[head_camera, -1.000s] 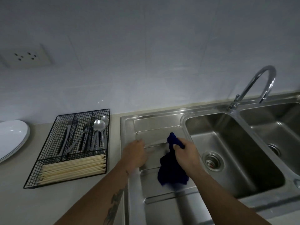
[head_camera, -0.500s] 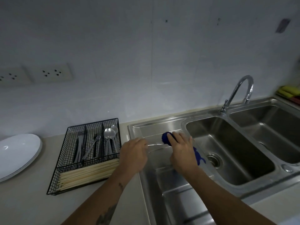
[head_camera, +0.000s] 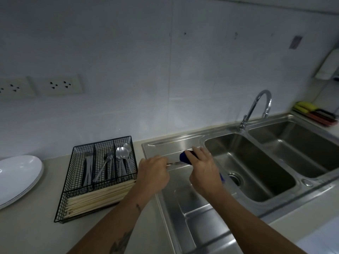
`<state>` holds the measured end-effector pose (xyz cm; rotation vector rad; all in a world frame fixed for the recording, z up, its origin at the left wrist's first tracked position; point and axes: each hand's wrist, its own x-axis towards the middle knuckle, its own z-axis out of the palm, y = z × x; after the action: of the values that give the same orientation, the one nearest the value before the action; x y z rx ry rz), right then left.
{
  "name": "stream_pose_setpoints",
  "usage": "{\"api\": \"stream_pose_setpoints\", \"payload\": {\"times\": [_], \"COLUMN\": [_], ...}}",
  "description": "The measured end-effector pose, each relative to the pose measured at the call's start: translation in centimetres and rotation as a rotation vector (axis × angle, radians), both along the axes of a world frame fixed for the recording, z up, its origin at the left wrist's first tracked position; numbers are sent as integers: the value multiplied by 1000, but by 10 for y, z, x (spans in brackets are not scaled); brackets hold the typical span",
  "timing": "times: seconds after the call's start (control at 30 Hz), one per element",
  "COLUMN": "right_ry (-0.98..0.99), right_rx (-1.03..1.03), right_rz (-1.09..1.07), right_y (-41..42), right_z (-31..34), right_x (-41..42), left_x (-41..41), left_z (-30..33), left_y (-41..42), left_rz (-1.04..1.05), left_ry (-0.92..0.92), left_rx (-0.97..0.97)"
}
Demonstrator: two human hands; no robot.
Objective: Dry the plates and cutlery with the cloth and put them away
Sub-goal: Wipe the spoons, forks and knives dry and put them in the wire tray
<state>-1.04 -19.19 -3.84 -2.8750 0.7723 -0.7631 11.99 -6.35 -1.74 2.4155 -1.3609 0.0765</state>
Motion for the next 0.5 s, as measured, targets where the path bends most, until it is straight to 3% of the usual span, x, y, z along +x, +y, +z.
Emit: {"api": "stream_pose_setpoints", "payload": {"times": [0.1,0.23,0.4,0.5], "right_ry": [54,66,77,39], "right_rx": [-72,-6,-117,-11], "right_rz": [45,-55,81,9], "right_y": [8,4,10,-8], "right_z": [-9,-14,-12,-12], "right_x": [-7,-18,-11,-20], "left_x": [2,-2,-2,-5], "left_z": [9,6,13,11], "left_y": [-1,3,-6,-6], "left_rz": [22,60,99,131], "left_ry": [39,149,328,372], "left_rx": [39,98,98,89]}}
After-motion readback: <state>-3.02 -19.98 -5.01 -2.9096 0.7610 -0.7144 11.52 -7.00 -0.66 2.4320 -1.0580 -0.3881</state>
